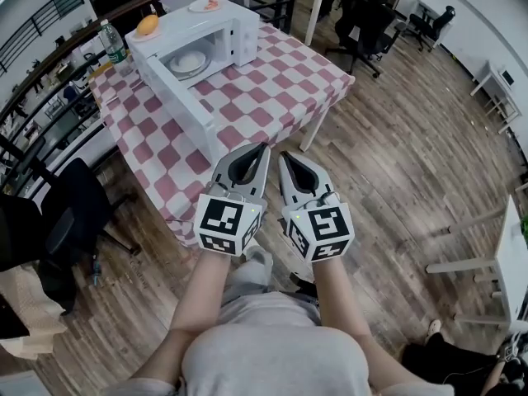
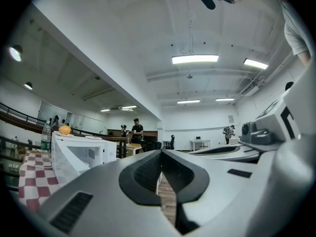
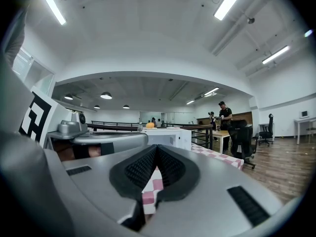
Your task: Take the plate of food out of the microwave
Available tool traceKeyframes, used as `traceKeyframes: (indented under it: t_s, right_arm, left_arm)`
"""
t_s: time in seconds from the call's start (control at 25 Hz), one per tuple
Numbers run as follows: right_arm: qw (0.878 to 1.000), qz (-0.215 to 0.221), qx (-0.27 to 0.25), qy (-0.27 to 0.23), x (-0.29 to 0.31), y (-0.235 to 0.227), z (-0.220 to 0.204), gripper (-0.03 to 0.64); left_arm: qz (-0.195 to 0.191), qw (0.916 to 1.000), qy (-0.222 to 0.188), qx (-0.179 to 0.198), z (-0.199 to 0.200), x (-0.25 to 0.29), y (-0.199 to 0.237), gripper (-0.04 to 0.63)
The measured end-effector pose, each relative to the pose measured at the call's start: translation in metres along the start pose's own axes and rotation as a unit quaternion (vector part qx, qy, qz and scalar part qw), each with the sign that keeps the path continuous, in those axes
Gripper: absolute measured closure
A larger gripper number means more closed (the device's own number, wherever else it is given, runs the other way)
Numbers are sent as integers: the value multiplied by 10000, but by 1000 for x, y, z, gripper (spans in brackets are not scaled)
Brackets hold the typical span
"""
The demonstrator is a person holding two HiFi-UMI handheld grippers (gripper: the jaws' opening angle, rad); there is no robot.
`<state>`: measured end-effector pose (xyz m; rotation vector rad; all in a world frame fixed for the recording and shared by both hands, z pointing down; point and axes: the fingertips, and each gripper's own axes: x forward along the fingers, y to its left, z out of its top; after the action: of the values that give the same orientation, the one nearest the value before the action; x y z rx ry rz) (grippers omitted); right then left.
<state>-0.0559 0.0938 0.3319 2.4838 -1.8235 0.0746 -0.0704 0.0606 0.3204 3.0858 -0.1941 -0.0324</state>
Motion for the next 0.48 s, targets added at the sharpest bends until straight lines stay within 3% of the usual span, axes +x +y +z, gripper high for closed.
traceKeyframes:
  t_s: [0.48]
  right_arm:
    - [9995,272,107,71,87,-52,2,594]
  left_arm:
    - [361,9992,152,15,-5,83,49,594]
